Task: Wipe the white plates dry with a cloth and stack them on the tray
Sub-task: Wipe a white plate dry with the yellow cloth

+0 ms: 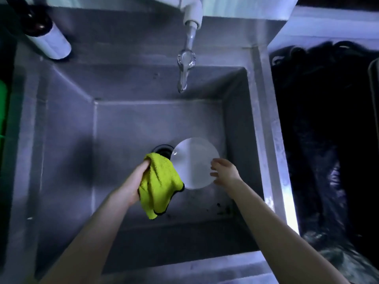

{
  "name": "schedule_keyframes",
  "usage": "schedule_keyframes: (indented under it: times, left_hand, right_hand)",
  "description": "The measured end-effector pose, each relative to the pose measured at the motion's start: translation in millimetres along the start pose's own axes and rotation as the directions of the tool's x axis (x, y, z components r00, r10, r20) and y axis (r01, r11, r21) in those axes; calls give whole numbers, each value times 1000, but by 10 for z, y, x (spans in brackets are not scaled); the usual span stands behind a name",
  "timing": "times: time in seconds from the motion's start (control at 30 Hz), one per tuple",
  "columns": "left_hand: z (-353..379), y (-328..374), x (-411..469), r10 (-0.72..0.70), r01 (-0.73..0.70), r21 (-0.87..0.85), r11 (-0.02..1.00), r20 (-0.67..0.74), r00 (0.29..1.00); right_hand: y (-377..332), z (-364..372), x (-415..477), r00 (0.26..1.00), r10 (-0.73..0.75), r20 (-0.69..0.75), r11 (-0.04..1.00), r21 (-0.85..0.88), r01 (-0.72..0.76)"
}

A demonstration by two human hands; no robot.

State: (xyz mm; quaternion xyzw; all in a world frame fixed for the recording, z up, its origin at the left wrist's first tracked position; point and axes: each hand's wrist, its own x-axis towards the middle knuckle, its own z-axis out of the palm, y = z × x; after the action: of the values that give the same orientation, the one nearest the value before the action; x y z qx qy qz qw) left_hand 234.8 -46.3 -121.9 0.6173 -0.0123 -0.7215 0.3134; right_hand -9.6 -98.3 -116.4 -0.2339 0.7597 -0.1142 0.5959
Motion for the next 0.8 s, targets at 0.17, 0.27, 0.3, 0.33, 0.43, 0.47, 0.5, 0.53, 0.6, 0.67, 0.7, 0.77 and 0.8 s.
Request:
schedule_keyframes:
  times: [0.17, 0.27, 0.3, 0.33, 0.43, 0.47, 0.5, 0.53, 0.6, 0.67, 0.7, 0.77, 0.8]
  left_hand:
    - [67, -169, 486, -229, 215, 194, 957, 53, 972]
    - [93, -260, 716, -278, 236, 327, 915, 87, 957]
    - [92, -295, 789, -278, 228, 353, 907, 97, 956]
    - [98, -311, 841, -271, 214, 371, 903, 108, 956]
    - [97, -375, 999, -176, 97, 433, 896, 146, 974]
    - [106, -380, 1027, -136, 51, 469, 882, 150, 979]
    - [112, -380, 1052, -104, 16, 508, 861, 145, 984]
    - [115, -381, 1071, -79, -6, 539, 842, 135, 988]
    - [113, -389, 1089, -53, -22, 577, 816, 112, 992]
    - [103, -403, 1079, -43, -26, 593, 805, 103, 994]
    - [99, -415, 1074, -39, -29, 588, 809, 103, 994]
    - [95, -448, 1066, -22, -43, 572, 819, 106, 994]
    - [98, -460, 1061, -8, -52, 565, 823, 103, 995]
  right_hand:
    - [257, -38, 454, 995, -11, -97, 984, -180, -7]
    - [385, -11, 663, 995, 10, -100, 983, -182, -28]
    - [424, 0, 730, 994, 15, -108, 981, -190, -36]
    - [454, 14, 791, 993, 19, -117, 981, -192, -42]
    - [536, 61, 927, 993, 45, -108, 982, -179, -64]
    - [559, 72, 960, 993, 48, -112, 980, -186, -69]
    - [578, 79, 994, 990, 47, -130, 976, -203, -73]
    - [594, 82, 1020, 987, 44, -155, 973, -216, -77]
    - [603, 92, 1056, 980, 52, -192, 971, -219, -94]
    - [595, 105, 1077, 976, 71, -205, 967, -224, -118]
    - [583, 110, 1082, 975, 85, -204, 965, -227, -131]
    - [551, 108, 1083, 973, 115, -199, 967, -202, -156]
    - [543, 98, 1088, 972, 128, -195, 971, -173, -163]
